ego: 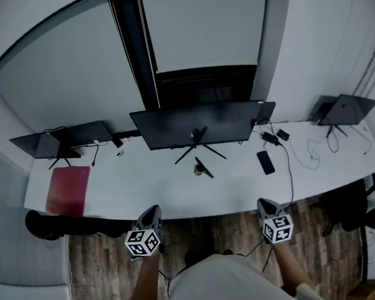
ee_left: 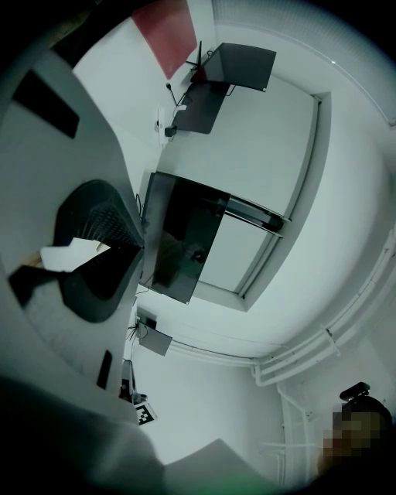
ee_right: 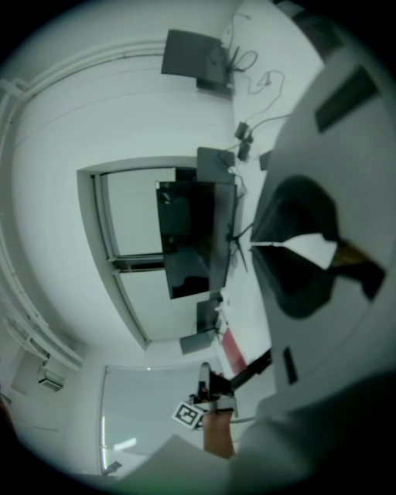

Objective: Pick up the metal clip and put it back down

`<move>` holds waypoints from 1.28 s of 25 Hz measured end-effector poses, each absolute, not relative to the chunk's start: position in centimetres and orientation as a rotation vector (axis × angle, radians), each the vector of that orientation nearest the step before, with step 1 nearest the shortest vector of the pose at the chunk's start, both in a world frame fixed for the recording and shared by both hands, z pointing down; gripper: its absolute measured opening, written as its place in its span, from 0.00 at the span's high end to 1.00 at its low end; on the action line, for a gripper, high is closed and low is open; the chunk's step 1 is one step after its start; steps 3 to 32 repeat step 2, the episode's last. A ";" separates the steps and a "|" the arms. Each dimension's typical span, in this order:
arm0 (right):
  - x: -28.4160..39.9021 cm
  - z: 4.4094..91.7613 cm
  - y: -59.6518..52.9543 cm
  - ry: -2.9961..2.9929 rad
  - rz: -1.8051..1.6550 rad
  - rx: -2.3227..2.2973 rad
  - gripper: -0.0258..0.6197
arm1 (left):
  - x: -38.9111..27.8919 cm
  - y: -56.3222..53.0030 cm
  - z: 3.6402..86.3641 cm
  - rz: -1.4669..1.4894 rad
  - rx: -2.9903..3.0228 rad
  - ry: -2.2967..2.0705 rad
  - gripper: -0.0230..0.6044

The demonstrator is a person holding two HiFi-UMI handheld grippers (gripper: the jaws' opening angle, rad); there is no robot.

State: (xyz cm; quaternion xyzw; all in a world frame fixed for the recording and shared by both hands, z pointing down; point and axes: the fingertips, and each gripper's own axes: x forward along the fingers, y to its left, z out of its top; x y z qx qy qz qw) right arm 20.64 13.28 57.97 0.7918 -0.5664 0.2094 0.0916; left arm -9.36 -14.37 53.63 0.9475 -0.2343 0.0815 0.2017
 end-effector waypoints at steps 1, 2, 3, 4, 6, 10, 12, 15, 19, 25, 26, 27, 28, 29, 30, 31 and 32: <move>20.6 58.0 13.3 -1.682 0.622 2.352 0.91 | -9.4 -14.4 53.7 0.228 2.646 -0.655 0.91; 20.7 58.0 13.3 -1.682 0.622 2.352 0.91 | -9.4 -14.4 53.7 0.229 2.646 -0.655 0.91; 20.7 58.0 13.3 -1.682 0.622 2.352 0.91 | -9.4 -14.4 53.7 0.229 2.646 -0.655 0.91; 20.7 58.0 13.3 -1.682 0.622 2.352 0.91 | -9.4 -14.4 53.7 0.229 2.646 -0.655 0.91; 20.7 58.0 13.3 -1.682 0.622 2.352 0.91 | -9.4 -14.4 53.7 0.229 2.646 -0.655 0.91; 20.7 58.0 13.3 -1.682 0.622 2.352 0.91 | -9.4 -14.4 53.7 0.229 2.646 -0.655 0.91; 20.7 58.0 13.3 -1.682 0.622 2.352 0.91 | -9.4 -14.4 53.7 0.229 2.646 -0.655 0.91; 20.7 58.0 13.3 -1.682 0.622 2.352 0.91 | -9.4 -14.4 53.7 0.229 2.646 -0.655 0.91; 20.7 58.0 13.3 -1.682 0.622 2.352 0.91 | -9.4 -14.4 53.7 0.229 2.646 -0.655 0.91; 20.7 58.0 13.3 -1.682 0.622 2.352 0.91 | -9.4 -14.4 53.7 0.229 2.646 -0.655 0.91; 20.7 58.0 13.3 -1.682 0.622 2.352 0.91 | -9.4 -14.4 53.7 0.229 2.646 -0.655 0.91; 20.7 58.0 13.3 -1.682 0.622 2.352 0.91 | -9.4 -14.4 53.7 0.229 2.646 -0.655 0.91; 20.7 58.0 13.3 -1.682 0.622 2.352 0.91 | -9.4 -14.4 53.7 0.229 2.646 -0.655 0.91; 20.7 58.0 13.3 -1.682 0.622 2.352 0.91 | -9.4 -14.4 53.7 0.229 2.646 -0.655 0.91; 20.7 58.0 13.3 -1.682 0.622 2.352 0.91 | -9.4 -14.4 53.7 0.229 2.646 -0.655 0.91; 20.7 58.0 13.3 -1.682 0.622 2.352 0.91 | -9.4 -14.4 53.7 0.229 2.646 -0.655 0.91; 20.7 58.0 13.3 -1.682 0.622 2.352 0.91 | -9.4 -14.4 53.7 0.229 2.646 -0.655 0.91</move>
